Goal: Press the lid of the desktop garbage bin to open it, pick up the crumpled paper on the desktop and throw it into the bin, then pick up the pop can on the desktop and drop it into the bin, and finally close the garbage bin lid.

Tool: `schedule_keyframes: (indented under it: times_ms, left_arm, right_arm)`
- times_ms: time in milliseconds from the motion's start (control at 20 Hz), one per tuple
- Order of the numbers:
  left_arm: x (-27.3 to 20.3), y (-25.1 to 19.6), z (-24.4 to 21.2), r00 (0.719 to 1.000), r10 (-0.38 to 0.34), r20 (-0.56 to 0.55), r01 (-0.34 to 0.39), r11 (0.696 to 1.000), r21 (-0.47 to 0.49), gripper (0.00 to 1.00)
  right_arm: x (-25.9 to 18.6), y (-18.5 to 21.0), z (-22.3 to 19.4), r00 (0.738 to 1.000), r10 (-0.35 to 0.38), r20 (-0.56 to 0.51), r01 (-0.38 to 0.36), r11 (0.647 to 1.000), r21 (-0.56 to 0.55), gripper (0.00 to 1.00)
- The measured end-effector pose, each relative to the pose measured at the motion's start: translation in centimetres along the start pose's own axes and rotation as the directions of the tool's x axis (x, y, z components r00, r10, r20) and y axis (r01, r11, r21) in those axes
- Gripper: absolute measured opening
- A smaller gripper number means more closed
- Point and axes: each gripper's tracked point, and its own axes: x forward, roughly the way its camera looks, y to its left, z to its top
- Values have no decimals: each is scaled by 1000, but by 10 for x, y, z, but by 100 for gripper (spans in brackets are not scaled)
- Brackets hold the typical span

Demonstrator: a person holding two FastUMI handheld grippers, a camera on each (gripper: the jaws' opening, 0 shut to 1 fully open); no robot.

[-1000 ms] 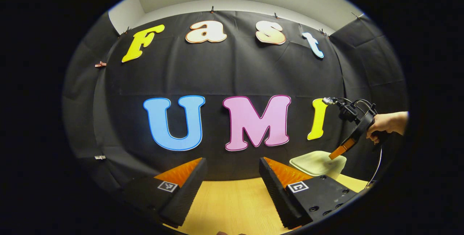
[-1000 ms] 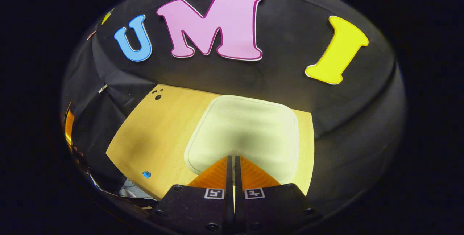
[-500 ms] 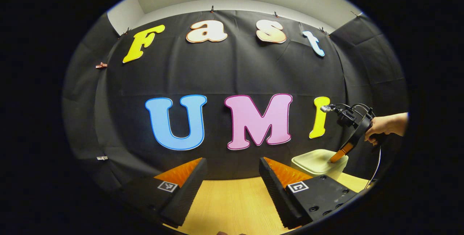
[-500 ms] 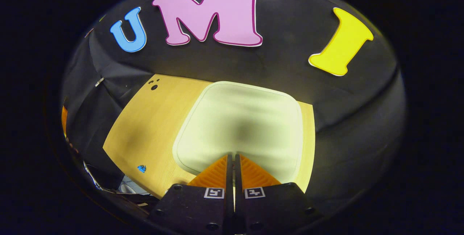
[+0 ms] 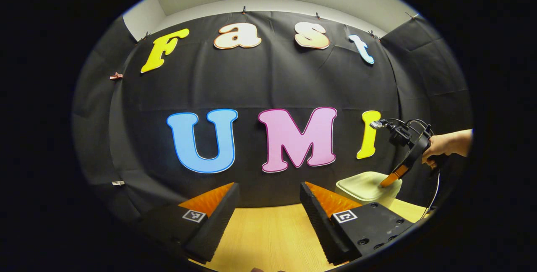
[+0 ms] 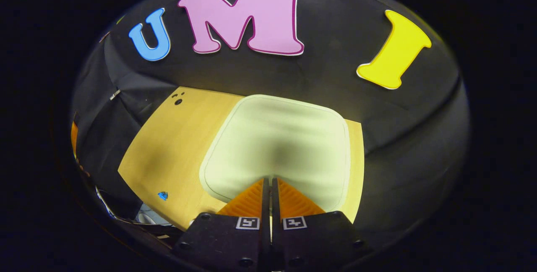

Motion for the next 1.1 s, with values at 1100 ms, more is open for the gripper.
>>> schedule_keyframes:
  times_ms: [1100]
  left_arm:
    - [-10, 0, -9, 1000, -5, -24, 5, 1000, -7, 94]
  right_arm:
    - [-88, 18, 83, 830, -113, 547, 141, 990, -9, 6]
